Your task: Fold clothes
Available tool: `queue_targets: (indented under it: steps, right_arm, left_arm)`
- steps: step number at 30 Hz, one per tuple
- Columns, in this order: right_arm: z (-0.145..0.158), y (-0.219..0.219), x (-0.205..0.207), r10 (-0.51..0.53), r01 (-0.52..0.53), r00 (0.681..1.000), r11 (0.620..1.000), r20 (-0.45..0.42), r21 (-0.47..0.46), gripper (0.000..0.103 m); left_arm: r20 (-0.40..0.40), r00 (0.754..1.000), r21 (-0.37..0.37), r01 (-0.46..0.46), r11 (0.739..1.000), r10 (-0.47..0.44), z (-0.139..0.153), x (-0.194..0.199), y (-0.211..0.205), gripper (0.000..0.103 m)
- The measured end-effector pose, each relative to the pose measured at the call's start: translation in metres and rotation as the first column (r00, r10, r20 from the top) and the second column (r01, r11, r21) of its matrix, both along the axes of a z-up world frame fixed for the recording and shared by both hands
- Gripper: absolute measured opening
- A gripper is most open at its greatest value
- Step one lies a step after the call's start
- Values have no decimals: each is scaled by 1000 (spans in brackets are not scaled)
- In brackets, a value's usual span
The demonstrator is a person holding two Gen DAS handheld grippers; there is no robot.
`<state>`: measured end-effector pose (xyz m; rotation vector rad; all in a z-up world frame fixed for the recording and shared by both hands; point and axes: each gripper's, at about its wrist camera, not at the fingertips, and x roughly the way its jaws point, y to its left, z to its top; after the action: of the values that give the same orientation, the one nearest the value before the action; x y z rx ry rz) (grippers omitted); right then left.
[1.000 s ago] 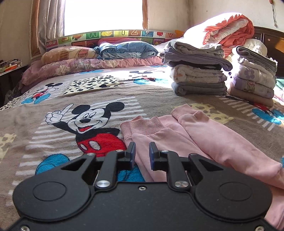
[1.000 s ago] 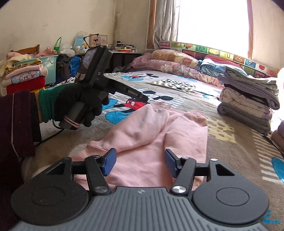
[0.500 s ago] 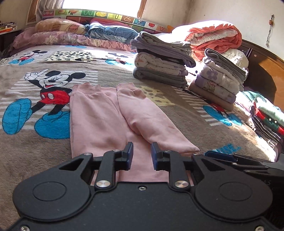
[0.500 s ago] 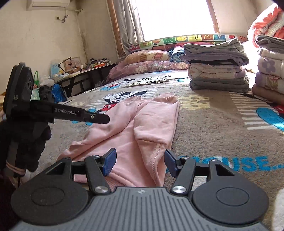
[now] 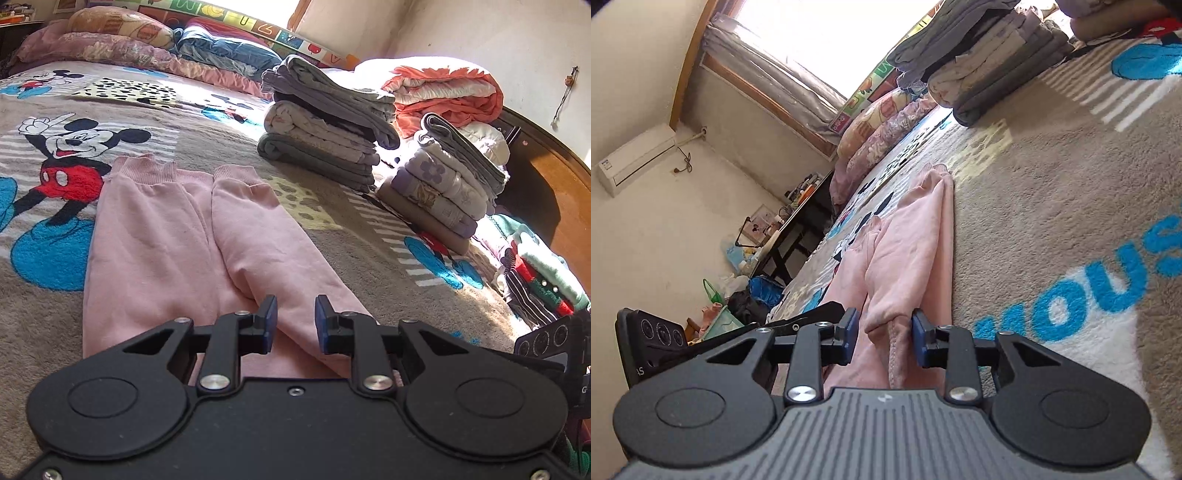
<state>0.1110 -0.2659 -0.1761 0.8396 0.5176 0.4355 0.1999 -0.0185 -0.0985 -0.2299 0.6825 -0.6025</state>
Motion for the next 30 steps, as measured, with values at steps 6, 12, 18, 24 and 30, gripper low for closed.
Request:
queue_targets:
  steps: [6,12,18,24,30]
  right_arm:
    - [-12,-1,14,86,-81,996,989,-37,123,19]
    - [-9,4,20,170,-168,985,983,-24,78,16]
    - [-7,10,19,189,-188,981,982,-48,29,16]
    - [-7,10,12,169,-169,985,986,-43,5,16]
    - [-9,10,8,156,-157,987,988,-45,-8,14]
  left_arm:
    - [18,1000,8,14,1000,-14,0,7,-15,20]
    - [33,999,32,20,999,-21,-1,10,-24,20]
    - [100,995,117,-33,993,22,19,28,-33,20]
    - [121,993,226,-31,974,3,30,84,-69,20]
    - [29,998,449,-71,891,64,-6,159,-109,20]
